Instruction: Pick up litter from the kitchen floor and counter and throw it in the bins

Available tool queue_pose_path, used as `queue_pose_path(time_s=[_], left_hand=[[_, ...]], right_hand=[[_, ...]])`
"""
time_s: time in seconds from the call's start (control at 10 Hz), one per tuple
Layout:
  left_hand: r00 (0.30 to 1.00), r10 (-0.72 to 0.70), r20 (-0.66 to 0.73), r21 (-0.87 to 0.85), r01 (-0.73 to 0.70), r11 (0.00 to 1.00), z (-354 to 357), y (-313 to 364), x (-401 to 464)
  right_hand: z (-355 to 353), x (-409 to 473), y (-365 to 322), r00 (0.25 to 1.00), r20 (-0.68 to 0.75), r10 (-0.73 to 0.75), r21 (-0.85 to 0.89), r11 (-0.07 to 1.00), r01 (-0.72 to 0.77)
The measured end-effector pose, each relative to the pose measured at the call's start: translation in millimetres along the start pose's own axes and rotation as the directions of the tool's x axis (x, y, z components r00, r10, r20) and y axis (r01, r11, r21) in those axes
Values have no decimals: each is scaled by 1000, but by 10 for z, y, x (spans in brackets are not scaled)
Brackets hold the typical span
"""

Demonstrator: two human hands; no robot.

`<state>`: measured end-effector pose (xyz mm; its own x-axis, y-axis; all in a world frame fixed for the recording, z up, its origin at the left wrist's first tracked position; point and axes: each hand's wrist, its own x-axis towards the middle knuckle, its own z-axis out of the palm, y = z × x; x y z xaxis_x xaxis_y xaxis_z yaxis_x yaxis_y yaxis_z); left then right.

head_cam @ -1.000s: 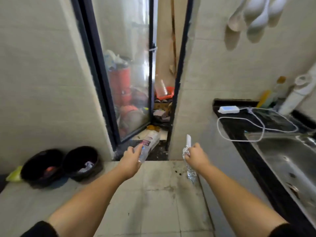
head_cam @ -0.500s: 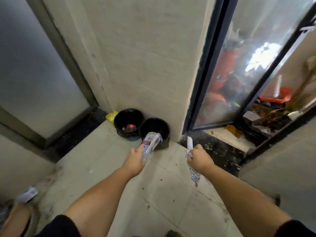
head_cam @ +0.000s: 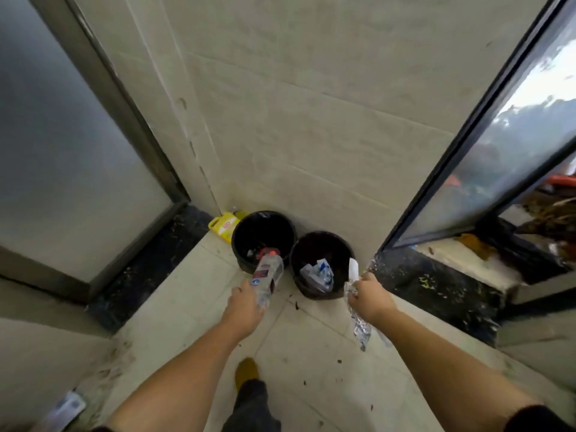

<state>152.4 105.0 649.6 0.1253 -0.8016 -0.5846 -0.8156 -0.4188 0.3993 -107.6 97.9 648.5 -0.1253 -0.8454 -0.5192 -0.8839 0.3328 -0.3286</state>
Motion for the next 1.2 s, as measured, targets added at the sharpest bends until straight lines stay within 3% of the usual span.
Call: queue_pose_path(time_s=[0.2,0.3,0.5,0.6,0.7,0.8,0.9,1.0,1.1,1.2], left_hand=[[996,32,89,94,-40,995,-633,-199,1022],[990,57,130,47,-63,997,-662,-161,1558],[996,22,83,-46,-19,999,-288,-188,2951],[999,-12,43,-57,15,998,-2,-307,3669],[997,-62,39,-48,64,997,287,-480,4418],[996,-91,4,-39,91,995,580,-648,5076],[995,-99,-7,24,99,995,867,-772,5515],[997,-65,30,128,61,990,1127,-897,5759],[995,-35,90,172,19,985,1297,-992,5874],[989,-34,146,176,7,984,1299,-1000,5866]], right_hand=[[65,563,-570,992,23,120,21,992,-121],[106,958,-655,988,16,155,55,986,-156],[523,2069,-661,968,-53,247,180,955,-234],[950,2756,-555,951,-21,308,243,925,-294],[1447,3303,-425,964,89,250,-245,944,-223],[2004,3790,-200,981,38,190,-317,933,-168],[2520,4121,-73,950,52,308,-147,943,-298],[2887,4348,75,969,82,231,-258,944,-203],[3041,4408,123,932,200,301,-299,925,-234],[2860,4342,72,870,110,481,274,827,-491]])
